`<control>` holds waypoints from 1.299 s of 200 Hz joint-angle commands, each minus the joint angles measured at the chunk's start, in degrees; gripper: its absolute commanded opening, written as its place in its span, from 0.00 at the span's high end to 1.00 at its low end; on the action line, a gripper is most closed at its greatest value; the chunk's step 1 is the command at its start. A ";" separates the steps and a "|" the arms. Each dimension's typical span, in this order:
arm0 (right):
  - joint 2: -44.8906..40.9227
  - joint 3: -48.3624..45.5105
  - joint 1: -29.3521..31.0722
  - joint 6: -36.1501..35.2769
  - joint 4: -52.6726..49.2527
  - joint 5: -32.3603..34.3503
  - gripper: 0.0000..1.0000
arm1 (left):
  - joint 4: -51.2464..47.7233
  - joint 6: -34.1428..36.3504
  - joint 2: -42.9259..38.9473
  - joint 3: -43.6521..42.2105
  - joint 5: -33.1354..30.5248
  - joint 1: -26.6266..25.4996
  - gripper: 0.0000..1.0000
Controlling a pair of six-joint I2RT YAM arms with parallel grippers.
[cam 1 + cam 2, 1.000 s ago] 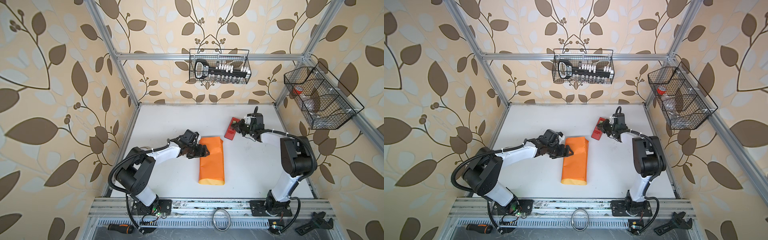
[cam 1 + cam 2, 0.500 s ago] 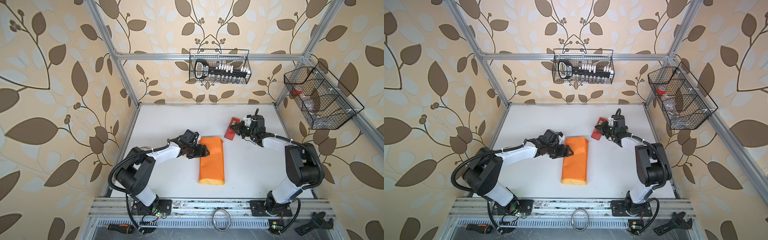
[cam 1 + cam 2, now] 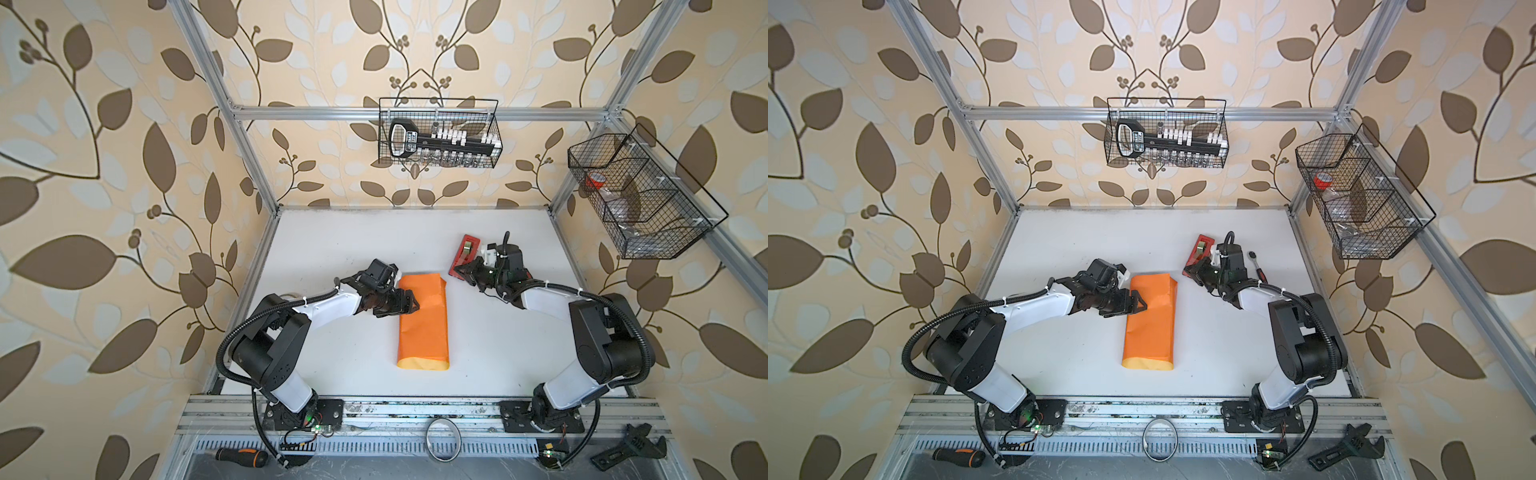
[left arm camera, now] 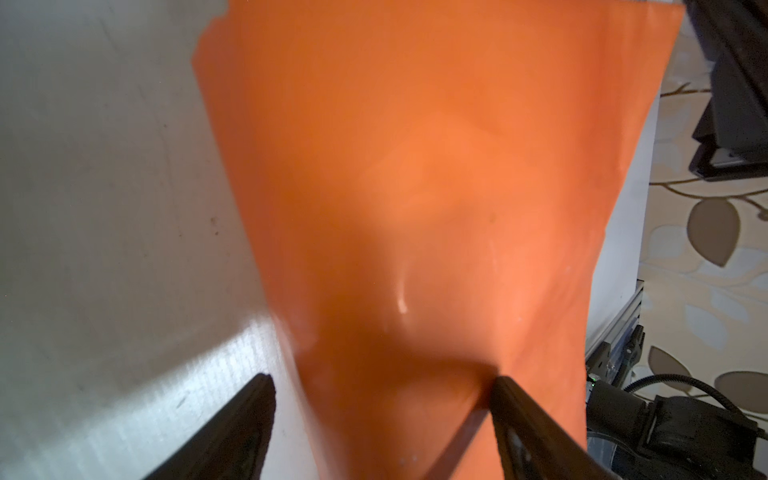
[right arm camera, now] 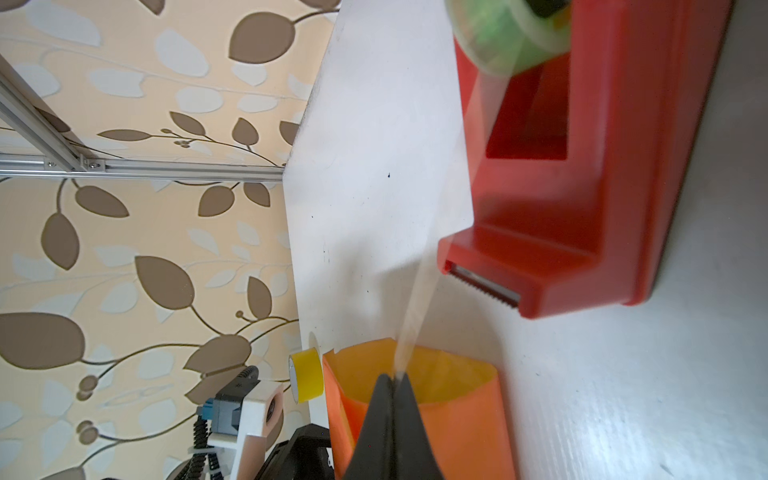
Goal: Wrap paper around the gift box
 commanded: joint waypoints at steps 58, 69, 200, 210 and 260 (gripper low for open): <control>5.47 -2.90 1.11 -1.39 1.63 2.50 1.00 | -5.70 1.89 1.08 -2.02 -3.66 0.16 0.17; 6.50 -2.86 0.94 -2.19 1.23 3.18 1.00 | -5.67 1.83 1.07 -2.07 -3.64 0.07 0.17; 9.27 -2.77 -2.23 -8.67 -3.29 4.64 1.00 | -5.65 1.93 1.27 -2.16 -3.84 0.09 0.18; 8.17 -2.58 -2.38 -9.40 -4.00 3.93 1.00 | -5.70 2.06 1.33 -2.07 -3.83 0.10 0.18; -2.59 -7.33 -2.27 -10.75 -3.97 0.79 1.00 | -5.75 2.00 1.27 -2.25 -3.84 0.06 0.18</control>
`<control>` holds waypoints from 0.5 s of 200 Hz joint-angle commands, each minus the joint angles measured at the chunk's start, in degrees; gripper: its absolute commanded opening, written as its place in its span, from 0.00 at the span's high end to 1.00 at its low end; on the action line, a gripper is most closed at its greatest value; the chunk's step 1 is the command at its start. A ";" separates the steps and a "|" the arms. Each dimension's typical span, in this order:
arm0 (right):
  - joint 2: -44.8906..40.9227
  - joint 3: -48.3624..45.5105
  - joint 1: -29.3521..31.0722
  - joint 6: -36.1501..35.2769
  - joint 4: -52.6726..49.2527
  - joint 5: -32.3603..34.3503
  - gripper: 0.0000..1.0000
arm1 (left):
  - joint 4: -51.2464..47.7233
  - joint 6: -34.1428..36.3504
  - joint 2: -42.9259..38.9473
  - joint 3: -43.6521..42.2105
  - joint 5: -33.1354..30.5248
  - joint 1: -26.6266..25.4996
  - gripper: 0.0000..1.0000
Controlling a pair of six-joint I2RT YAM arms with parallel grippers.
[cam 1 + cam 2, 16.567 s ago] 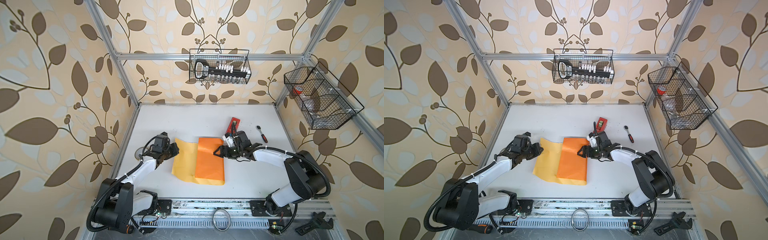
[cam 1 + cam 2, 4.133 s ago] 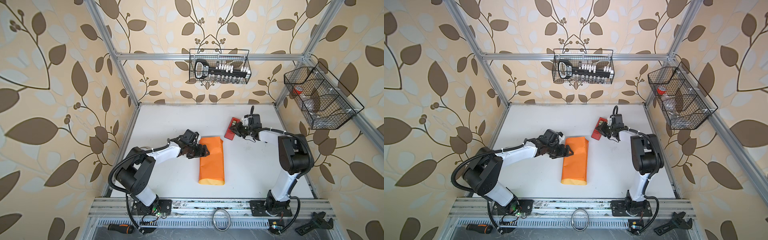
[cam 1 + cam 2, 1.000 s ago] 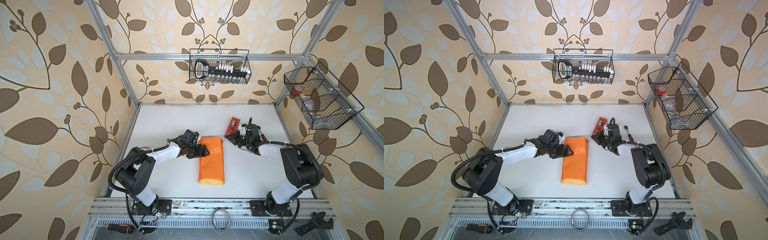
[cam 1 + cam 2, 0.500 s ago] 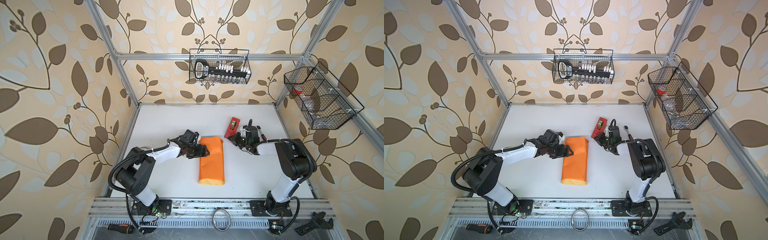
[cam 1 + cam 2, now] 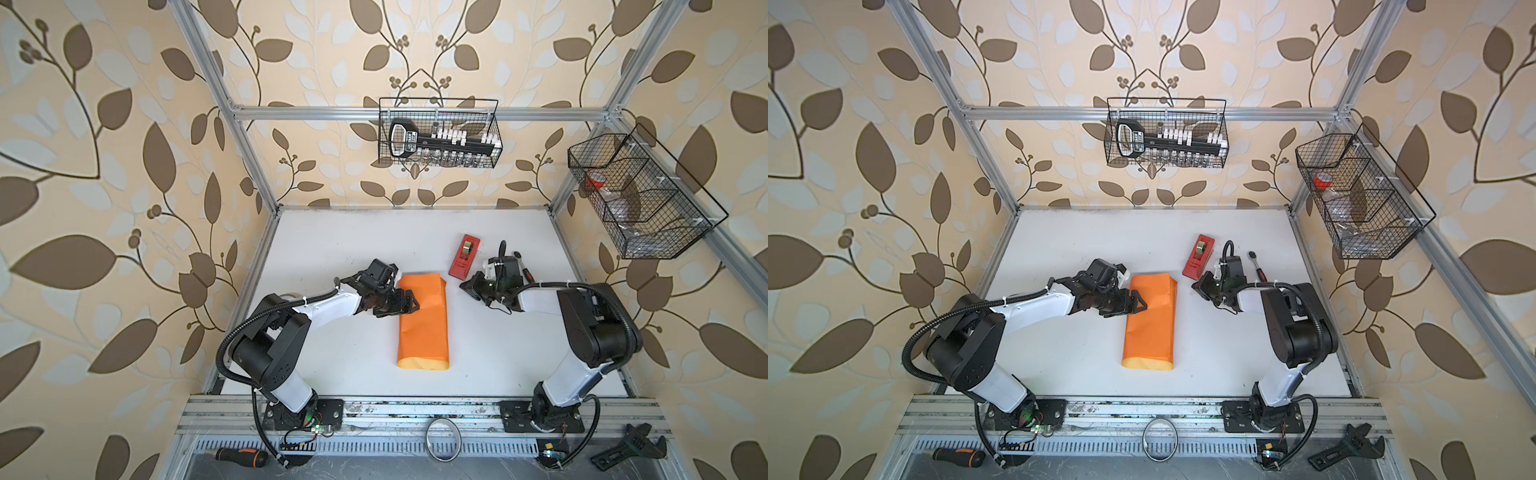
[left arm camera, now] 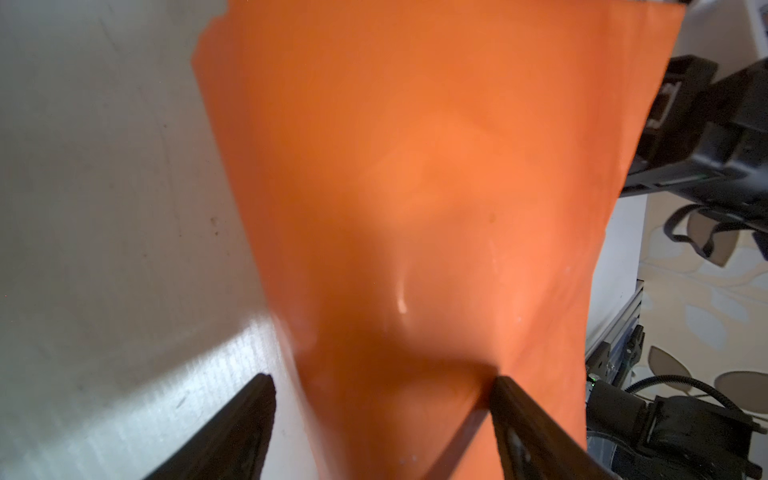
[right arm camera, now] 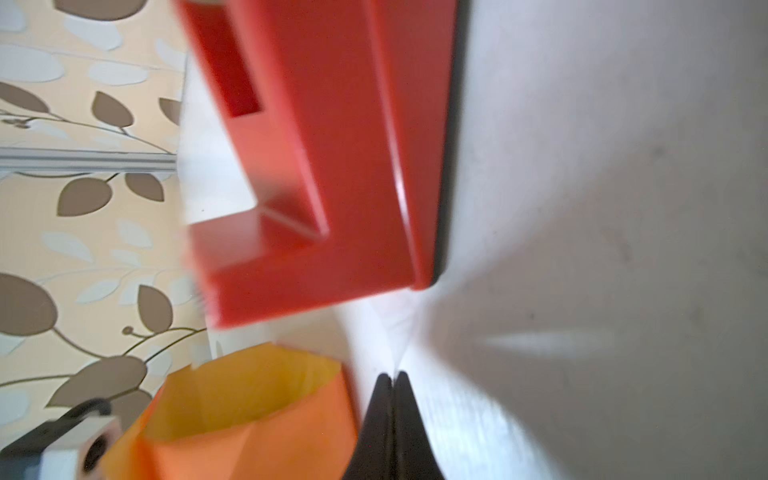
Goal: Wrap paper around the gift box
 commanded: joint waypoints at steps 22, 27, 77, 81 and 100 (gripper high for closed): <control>-12.90 -9.24 1.25 4.26 6.10 -2.90 1.00 | -5.76 2.00 1.29 -2.23 -3.80 0.10 0.17; -14.73 -10.42 1.99 5.71 7.50 -2.18 1.00 | -5.88 1.99 1.24 -2.24 -3.82 0.06 0.18; -27.73 -16.92 13.95 17.25 14.56 14.53 1.00 | -5.86 1.92 1.43 -2.20 -3.91 0.06 0.18; -28.37 -17.35 15.70 17.65 15.04 17.29 1.00 | -5.87 1.96 1.50 -2.22 -3.92 0.08 0.18; -29.75 -18.59 22.27 18.67 17.06 26.87 1.00 | -5.87 1.92 1.66 -2.25 -3.90 0.12 0.18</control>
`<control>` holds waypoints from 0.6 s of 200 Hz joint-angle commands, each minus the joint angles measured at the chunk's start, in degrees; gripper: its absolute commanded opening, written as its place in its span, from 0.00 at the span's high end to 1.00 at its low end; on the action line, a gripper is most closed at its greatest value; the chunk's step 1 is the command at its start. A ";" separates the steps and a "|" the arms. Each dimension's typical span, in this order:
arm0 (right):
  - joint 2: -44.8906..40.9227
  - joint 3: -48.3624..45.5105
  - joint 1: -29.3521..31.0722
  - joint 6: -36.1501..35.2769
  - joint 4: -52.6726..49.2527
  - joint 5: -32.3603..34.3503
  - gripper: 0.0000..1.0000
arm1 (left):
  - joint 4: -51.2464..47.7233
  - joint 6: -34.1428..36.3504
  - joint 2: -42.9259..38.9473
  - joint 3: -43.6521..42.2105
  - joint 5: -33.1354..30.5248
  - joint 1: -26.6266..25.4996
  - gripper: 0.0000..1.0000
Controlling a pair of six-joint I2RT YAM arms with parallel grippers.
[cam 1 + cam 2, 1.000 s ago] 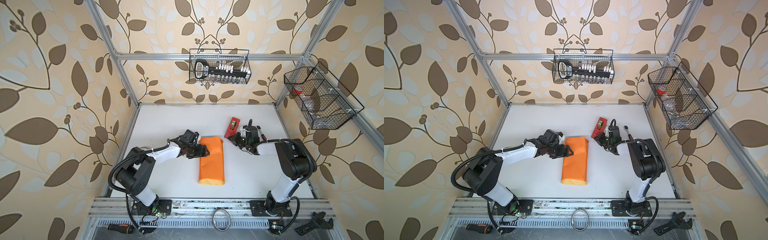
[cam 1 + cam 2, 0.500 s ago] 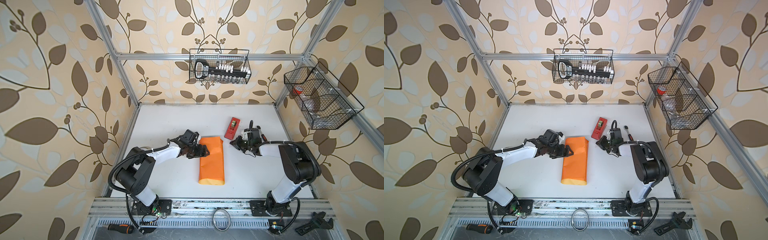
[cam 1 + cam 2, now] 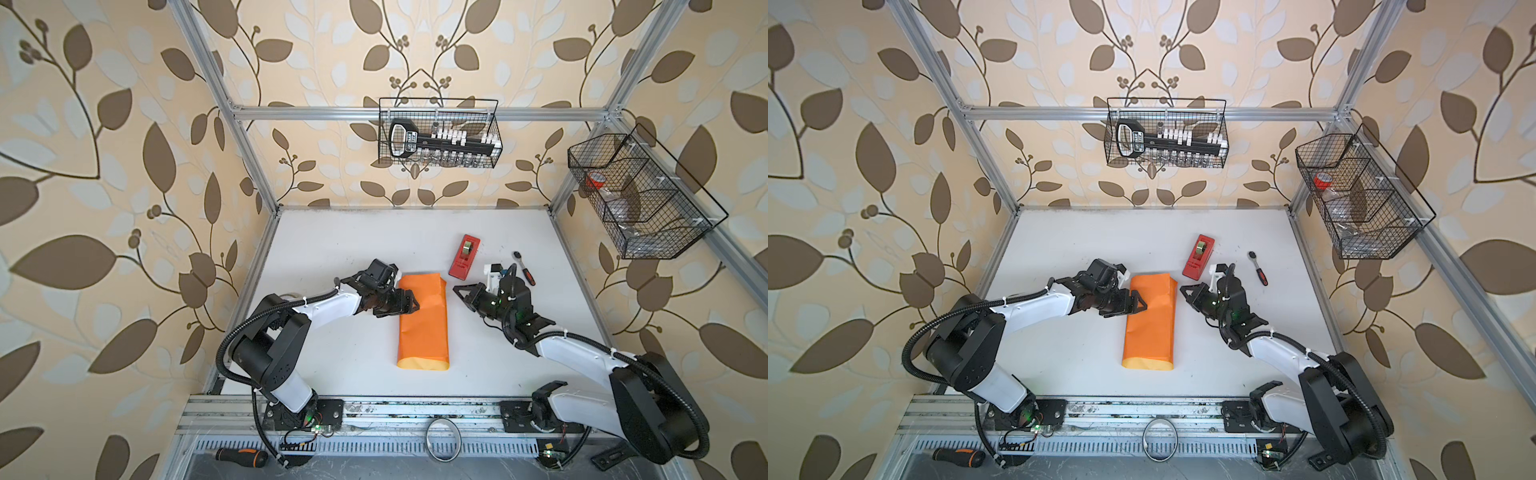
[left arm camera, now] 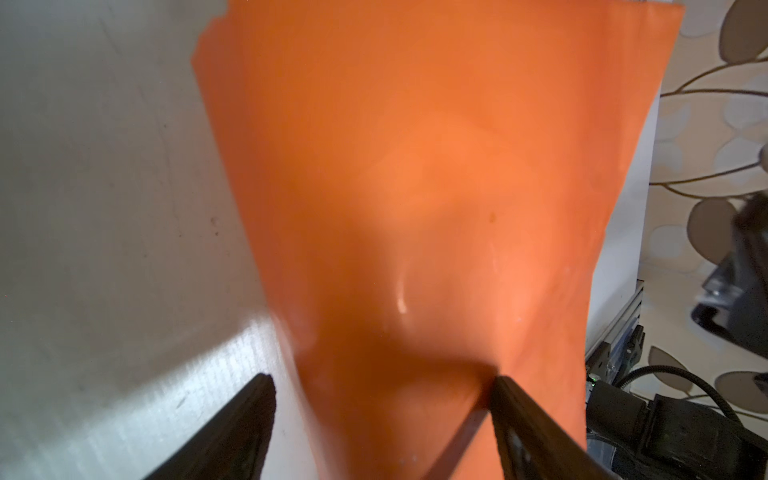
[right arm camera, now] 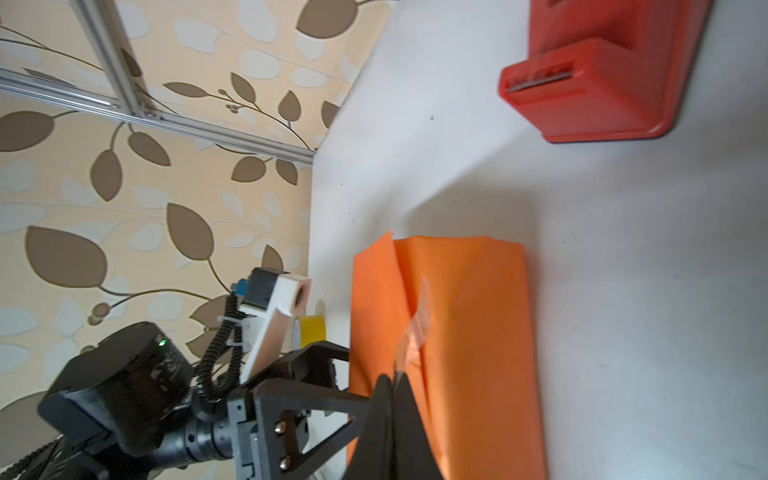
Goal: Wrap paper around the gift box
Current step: 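Carry the tape strip with the right gripper to the seam beside the left gripper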
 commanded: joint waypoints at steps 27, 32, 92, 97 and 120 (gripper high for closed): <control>-1.39 -3.39 13.58 5.02 9.96 26.73 1.00 | -5.84 1.85 1.92 -2.15 -3.64 -0.02 0.17; -1.21 -3.45 14.85 4.69 10.73 29.04 1.00 | -5.83 1.82 1.92 -2.21 -3.64 0.02 0.18; 1.10 -3.81 27.22 3.89 13.20 51.78 1.00 | -5.71 1.77 2.12 -2.20 -3.51 -0.07 0.18; 1.67 -3.76 27.73 3.77 13.49 52.41 1.00 | -5.72 1.75 2.12 -2.31 -3.51 -0.12 0.18; 4.59 -3.52 29.28 4.21 14.89 54.18 1.00 | -5.54 1.77 2.34 -2.32 -3.53 -0.07 0.18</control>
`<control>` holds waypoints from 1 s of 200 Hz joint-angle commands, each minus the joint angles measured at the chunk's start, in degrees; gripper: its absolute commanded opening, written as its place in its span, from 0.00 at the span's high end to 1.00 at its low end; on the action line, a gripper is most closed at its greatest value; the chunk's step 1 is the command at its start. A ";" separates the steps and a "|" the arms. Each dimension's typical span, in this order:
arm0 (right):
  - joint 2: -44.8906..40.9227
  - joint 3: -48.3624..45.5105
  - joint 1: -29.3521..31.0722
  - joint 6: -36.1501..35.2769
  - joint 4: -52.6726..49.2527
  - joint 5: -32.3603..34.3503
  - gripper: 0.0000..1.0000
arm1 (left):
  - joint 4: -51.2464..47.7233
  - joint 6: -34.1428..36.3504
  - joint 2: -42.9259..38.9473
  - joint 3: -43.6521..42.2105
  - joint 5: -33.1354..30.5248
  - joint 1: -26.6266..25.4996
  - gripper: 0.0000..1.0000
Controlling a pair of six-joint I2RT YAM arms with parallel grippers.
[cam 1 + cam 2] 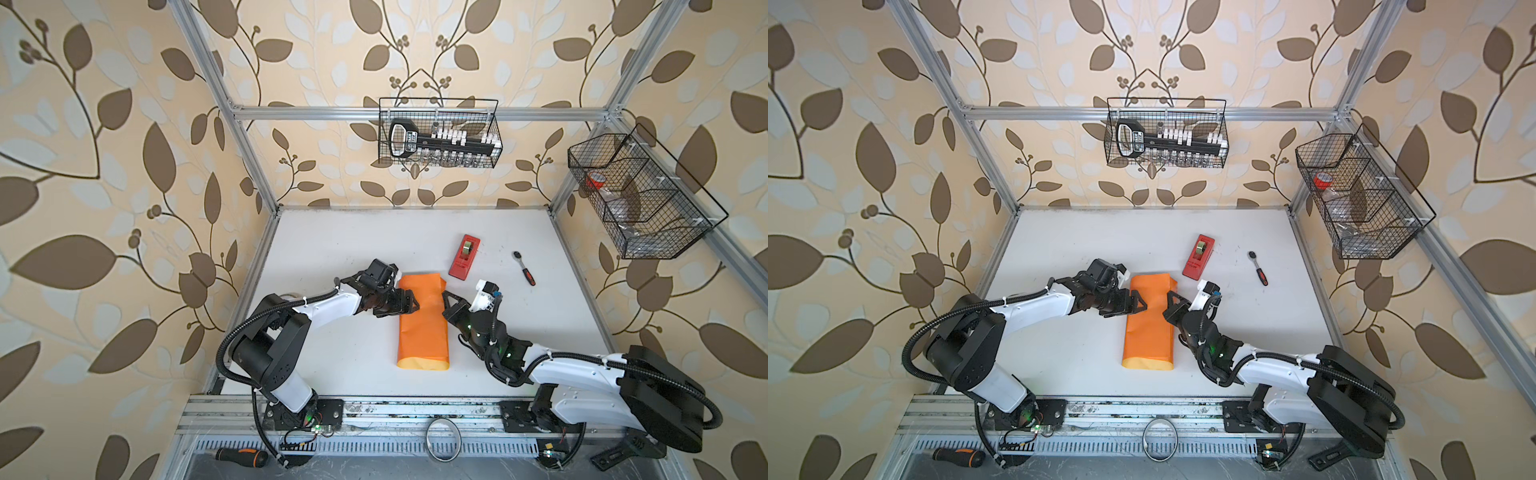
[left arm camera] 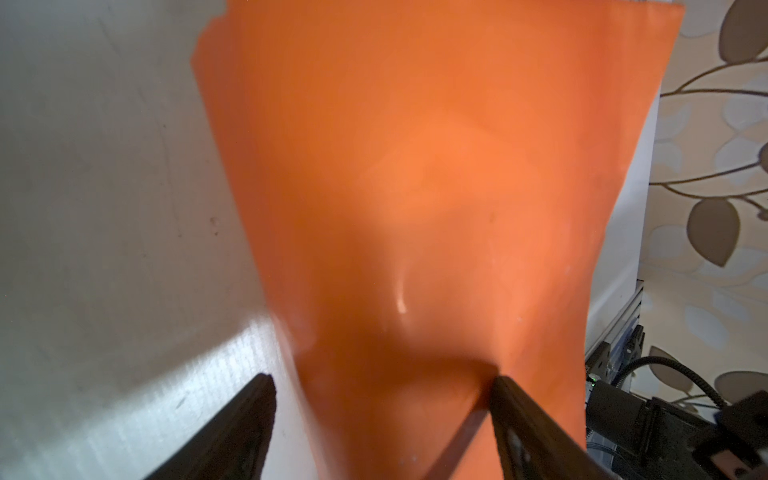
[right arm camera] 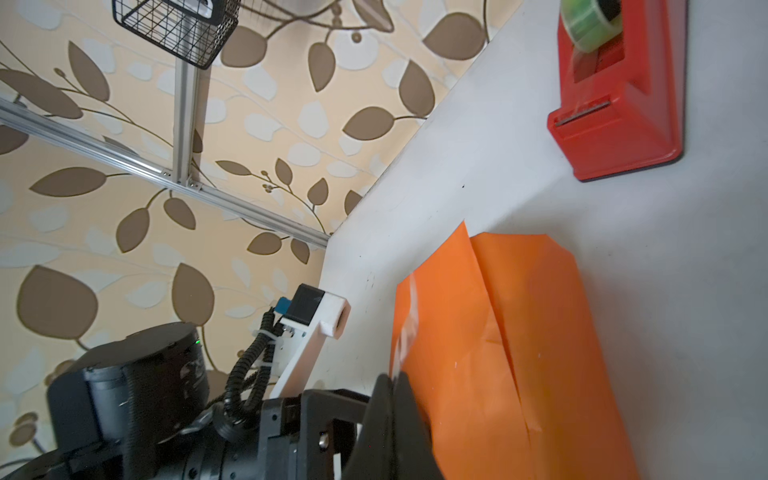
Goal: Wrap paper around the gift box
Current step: 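Carry the tape strip with the right gripper to the seam beside the left gripper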
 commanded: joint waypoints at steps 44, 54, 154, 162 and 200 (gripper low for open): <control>8.20 0.22 2.24 0.71 5.01 7.88 1.00 | -5.60 1.72 2.37 -2.47 -3.57 -0.10 0.18; 9.19 0.22 2.30 0.53 5.48 7.83 1.00 | -5.66 1.65 2.44 -2.47 -3.57 -0.10 0.18; 13.60 -0.48 2.34 -0.58 7.11 7.64 1.00 | -5.33 1.65 2.39 -2.68 -3.40 -0.06 0.18; 13.72 -0.56 2.38 -0.67 7.07 7.74 1.00 | -5.24 1.65 2.37 -2.73 -3.30 -0.07 0.18; 14.30 -1.44 2.28 -0.84 7.01 8.07 1.00 | -5.09 1.67 2.55 -2.74 -3.09 -0.05 0.18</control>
